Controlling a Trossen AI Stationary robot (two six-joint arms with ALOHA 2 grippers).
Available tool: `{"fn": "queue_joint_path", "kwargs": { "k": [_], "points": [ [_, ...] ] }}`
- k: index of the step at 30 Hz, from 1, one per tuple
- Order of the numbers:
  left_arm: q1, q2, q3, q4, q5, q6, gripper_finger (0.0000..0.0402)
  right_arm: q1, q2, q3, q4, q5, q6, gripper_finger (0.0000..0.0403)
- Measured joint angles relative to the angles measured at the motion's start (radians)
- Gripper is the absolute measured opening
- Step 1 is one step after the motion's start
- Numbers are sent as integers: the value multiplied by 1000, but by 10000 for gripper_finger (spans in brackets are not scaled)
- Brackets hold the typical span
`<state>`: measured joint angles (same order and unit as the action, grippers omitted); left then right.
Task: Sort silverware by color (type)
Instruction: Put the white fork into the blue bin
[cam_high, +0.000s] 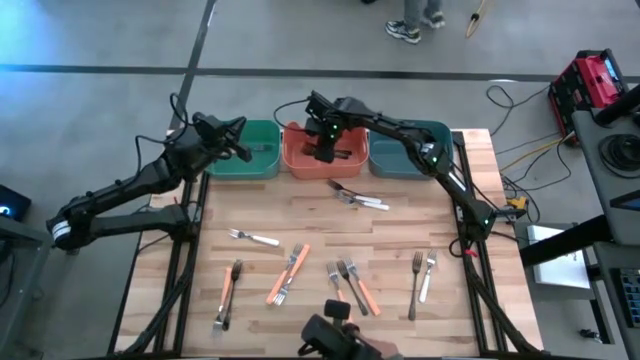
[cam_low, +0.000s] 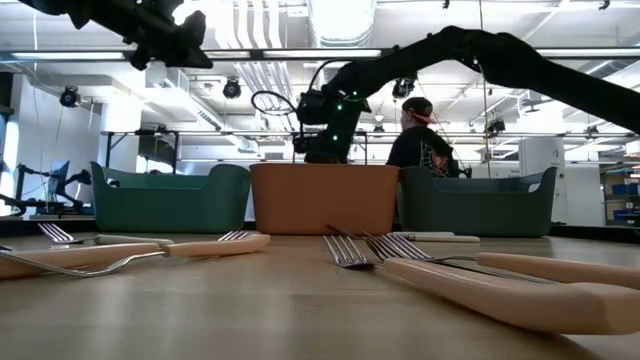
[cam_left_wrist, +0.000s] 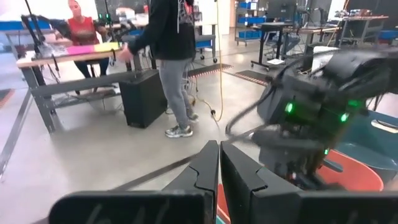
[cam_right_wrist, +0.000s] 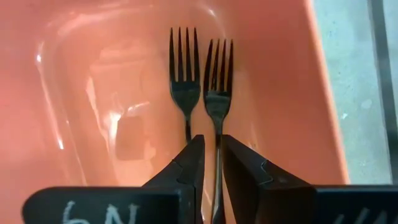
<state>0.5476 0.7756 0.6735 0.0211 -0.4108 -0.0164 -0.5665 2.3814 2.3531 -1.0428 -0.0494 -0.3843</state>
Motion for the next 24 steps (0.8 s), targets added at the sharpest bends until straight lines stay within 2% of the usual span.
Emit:
{"fn": "queue_joint_path", "kwargs": {
  "k": [3, 6, 11, 16, 21, 24],
  "points": [
    [0, 8, 3, -53, 16, -35, 0, 3, -32, 2, 1, 0, 38, 48],
    [0, 35, 46, -176, 91, -53, 0, 5, -74, 3, 2, -2, 91, 48],
    [0, 138, 165, -520, 225, -42, 0, 6, -161, 3, 9, -3, 144, 48],
    [1, 248, 230, -827, 366, 108, 0, 6, -250, 3, 10, -2, 169, 48],
    [1, 294, 167, -900, 537, 253, 0, 6, -328, 3, 8, -2, 186, 48],
    [-3, 297, 121, -903, 570, 263, 0, 5, -369, 3, 7, -2, 206, 47]
  ]
}}
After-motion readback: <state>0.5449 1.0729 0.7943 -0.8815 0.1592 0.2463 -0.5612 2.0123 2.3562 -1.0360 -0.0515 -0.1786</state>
